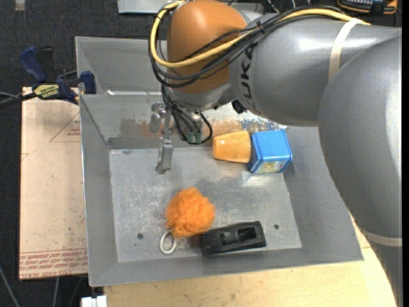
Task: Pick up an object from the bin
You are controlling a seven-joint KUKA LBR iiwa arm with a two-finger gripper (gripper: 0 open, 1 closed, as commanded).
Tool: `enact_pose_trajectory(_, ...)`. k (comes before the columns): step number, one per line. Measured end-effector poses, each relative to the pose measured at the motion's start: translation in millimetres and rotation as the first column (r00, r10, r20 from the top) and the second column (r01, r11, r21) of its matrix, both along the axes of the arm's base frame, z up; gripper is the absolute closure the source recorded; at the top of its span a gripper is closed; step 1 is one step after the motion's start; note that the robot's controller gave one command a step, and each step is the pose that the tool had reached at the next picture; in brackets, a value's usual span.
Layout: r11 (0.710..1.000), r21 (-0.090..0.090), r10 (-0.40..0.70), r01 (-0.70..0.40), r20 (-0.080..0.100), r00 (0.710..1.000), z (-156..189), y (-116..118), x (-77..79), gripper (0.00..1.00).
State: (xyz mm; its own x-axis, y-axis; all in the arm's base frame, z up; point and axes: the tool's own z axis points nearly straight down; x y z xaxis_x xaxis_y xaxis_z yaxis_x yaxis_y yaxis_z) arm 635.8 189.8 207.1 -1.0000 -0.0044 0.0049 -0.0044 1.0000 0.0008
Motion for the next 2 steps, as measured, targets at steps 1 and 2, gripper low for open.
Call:
enact_pose_trajectory(1,1.000,0.001,-0.003,0.003,0.006,1.000,5.2,-0.9,0.9,0.00)
enact_pose_trajectory(2,0.997,0.002,0.074,-0.074,0.011,0.997,-19.4,-14.2,-28.6,0.00)
